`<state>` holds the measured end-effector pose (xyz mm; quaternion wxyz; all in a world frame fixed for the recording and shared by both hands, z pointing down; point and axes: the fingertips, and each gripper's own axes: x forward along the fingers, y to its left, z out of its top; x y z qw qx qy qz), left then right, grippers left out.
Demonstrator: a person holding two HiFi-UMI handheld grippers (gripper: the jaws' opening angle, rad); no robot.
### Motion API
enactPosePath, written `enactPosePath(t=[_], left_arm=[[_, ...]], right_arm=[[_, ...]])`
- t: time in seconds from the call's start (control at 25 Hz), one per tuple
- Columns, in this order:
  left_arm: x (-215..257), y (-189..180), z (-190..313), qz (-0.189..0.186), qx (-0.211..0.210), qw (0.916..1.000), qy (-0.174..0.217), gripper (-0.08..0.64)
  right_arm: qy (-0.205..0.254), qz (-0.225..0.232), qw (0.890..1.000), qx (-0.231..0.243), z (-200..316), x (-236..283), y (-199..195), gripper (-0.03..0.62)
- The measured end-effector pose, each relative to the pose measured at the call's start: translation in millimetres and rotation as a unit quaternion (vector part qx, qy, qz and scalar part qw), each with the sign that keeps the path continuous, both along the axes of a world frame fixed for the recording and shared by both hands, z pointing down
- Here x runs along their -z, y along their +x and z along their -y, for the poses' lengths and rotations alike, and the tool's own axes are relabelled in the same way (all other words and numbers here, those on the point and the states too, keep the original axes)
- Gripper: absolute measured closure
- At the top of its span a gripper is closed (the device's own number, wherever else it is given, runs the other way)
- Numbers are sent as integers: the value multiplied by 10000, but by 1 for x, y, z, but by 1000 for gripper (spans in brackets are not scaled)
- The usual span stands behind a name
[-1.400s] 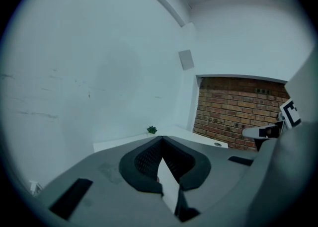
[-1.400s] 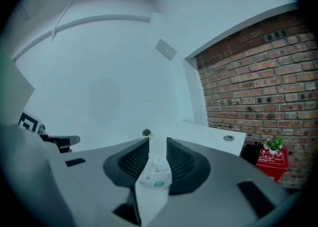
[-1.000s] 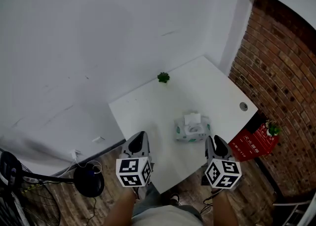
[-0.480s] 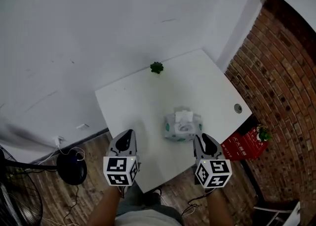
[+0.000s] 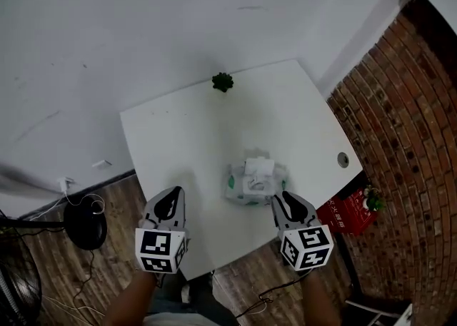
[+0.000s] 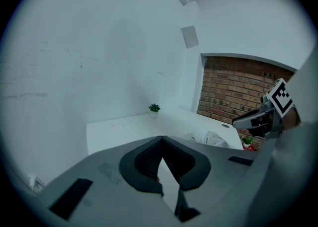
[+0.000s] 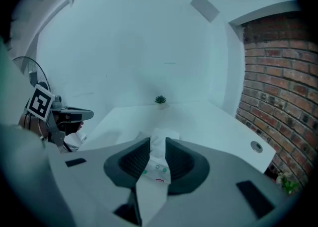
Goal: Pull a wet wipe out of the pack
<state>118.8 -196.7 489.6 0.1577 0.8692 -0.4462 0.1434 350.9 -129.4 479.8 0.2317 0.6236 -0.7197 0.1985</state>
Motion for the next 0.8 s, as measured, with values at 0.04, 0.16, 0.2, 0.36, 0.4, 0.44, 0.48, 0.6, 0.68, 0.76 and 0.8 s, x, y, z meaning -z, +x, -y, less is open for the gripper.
enactPosePath(t=[0.04,0.16,0.2,0.36,0.4,0.44,0.48,0.6,0.68,0.76,0.8], left_arm=[[-4,0,2,8,23,10000,-26,560],[-11,-2,9,3,129,9999,-81,560],[-13,-3,12,-2,162,9998,-91,560],[-19,-5,19,30,225,9997,-77,560],[-20,-6,20,30,241,9997,-74,560],[-21,-7,21,23,263,9996,-76,560],[-21,-9,22,15,290,9995,-81,560],[-24,-15,24,8,384,9992,-122,560],[-28,-18,24,5,438,9989,-167,560],[-31,-22,24,1,483,9986,-211,560],[-33,-24,24,2,503,9985,-230,560]], right_arm=[[-82,-14,9999,87,2,-4,1,496],[-301,-67,9988,377,8,-16,4,496],[-365,-85,9981,486,10,-19,4,496],[-587,-59,9941,912,19,-31,1,500],[-652,-61,9926,1021,21,-34,0,500],[-721,-79,9909,1131,22,-36,-2,500],[-795,-101,9891,1237,24,-39,-3,501],[-1013,-123,9833,1505,29,-46,-4,502],[-1160,-134,9789,1679,31,-50,-5,502],[-1298,-197,9736,1867,34,-54,-5,502],[-1359,-240,9708,1960,35,-55,-6,503]])
